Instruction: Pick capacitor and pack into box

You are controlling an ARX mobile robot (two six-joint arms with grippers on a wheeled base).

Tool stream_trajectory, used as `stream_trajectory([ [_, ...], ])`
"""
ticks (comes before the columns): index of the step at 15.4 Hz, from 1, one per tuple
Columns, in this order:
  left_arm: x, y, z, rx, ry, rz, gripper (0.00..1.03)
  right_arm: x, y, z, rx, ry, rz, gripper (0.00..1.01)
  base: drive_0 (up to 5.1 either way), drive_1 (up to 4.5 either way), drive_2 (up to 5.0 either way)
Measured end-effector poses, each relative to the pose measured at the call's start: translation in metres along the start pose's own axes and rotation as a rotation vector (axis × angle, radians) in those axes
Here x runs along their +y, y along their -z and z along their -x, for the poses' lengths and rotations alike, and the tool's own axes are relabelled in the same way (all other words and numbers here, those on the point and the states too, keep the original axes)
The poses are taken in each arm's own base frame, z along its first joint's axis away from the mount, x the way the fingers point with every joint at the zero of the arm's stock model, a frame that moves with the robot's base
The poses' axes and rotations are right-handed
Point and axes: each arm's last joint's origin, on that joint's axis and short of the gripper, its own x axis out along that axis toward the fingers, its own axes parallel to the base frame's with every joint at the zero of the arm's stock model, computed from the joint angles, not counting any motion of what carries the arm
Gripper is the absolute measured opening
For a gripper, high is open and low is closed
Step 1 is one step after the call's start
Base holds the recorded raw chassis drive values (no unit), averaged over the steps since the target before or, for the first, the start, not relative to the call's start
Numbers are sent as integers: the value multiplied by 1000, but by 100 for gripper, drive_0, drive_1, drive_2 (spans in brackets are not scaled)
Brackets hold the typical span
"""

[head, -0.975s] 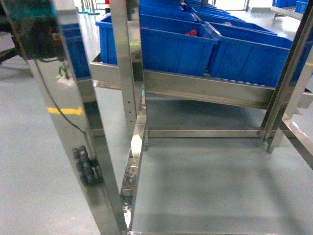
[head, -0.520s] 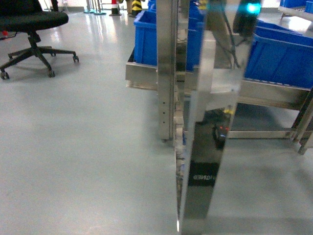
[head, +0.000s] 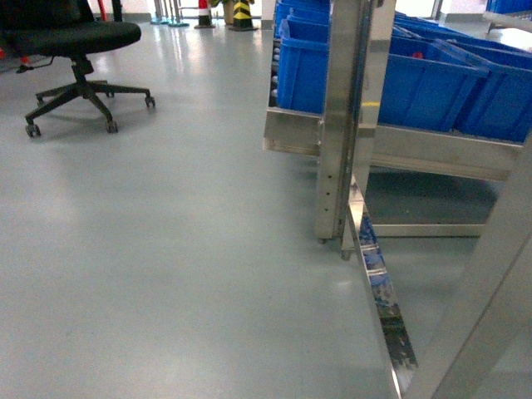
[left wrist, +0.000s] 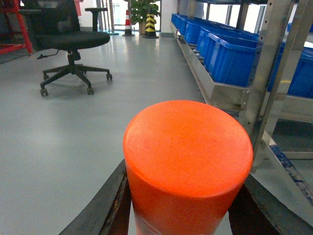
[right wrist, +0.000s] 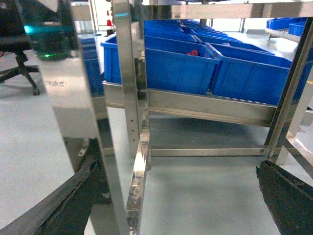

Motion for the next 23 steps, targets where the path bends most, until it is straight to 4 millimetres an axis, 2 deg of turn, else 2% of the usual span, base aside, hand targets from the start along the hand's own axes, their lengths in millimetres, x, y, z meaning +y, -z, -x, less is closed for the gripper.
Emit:
stream_trajectory([
  [23,0,0,0,-1,-3,0,44,0,0,0,1,0,0,98,-497,239,239],
])
